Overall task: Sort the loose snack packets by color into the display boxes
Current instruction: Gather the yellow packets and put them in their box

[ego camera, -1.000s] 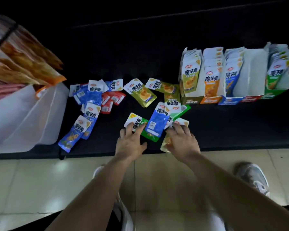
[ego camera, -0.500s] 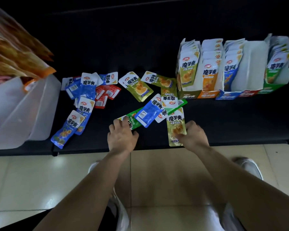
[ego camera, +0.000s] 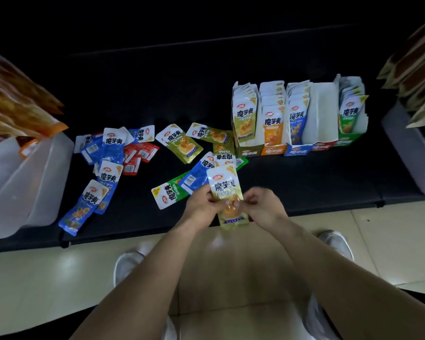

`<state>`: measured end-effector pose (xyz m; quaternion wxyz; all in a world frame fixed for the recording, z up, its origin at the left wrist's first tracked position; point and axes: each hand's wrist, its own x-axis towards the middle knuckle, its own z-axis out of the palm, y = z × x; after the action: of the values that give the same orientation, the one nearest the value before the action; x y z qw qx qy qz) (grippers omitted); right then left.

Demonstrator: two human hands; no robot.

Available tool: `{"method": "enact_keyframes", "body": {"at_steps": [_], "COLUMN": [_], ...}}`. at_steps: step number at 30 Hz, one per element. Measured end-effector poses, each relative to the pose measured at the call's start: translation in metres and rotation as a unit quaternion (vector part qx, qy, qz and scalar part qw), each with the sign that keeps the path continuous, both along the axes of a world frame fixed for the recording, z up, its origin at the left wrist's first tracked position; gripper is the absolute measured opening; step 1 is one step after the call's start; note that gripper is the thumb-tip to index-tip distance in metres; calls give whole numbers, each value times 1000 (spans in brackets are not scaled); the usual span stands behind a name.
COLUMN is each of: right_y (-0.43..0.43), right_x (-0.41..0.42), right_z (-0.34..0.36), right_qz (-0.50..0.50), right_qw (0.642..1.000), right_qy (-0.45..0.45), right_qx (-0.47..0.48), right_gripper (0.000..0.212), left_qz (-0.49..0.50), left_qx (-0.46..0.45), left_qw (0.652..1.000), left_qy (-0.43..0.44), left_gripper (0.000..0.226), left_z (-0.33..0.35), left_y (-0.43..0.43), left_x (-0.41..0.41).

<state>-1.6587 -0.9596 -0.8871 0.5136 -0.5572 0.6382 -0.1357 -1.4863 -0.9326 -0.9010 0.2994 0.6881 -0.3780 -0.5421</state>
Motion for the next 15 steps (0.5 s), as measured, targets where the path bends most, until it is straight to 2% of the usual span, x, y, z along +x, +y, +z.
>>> {"method": "enact_keyframes", "body": {"at_steps": [2,4,7,9,12,15], "right_y": [-18,-40,-71,-84,-80,-54], "right_x": [11,27,56,68,65,47], "right_z": [0,-5,-24,-42,-67,-72], "right_qz": [19,80,233,295,316,279], "right_qw": [996,982,937,907,887,895], "right_qy": [67,123,193,245,282,258], "right_qx": [-50,-117,-173,-176,-184,-236], "right_gripper": [23,38,64,75,71,57], "left_qz": [43,75,107,119,107,90], "left_qx": [-24,-21,-6,-2,9,31], "left_qw": [999,995,991,990,991,991], "left_qy": [-22,-69,-78,-70,-75,-92], "left_gripper": [27,24,22,24,20,18], "left_z": [-1,-6,-17,-24,-35,-51], "left_y": [-7,-13,-17,-19,-19,-15], "left_x": [14,35,66,76,78,75]}}
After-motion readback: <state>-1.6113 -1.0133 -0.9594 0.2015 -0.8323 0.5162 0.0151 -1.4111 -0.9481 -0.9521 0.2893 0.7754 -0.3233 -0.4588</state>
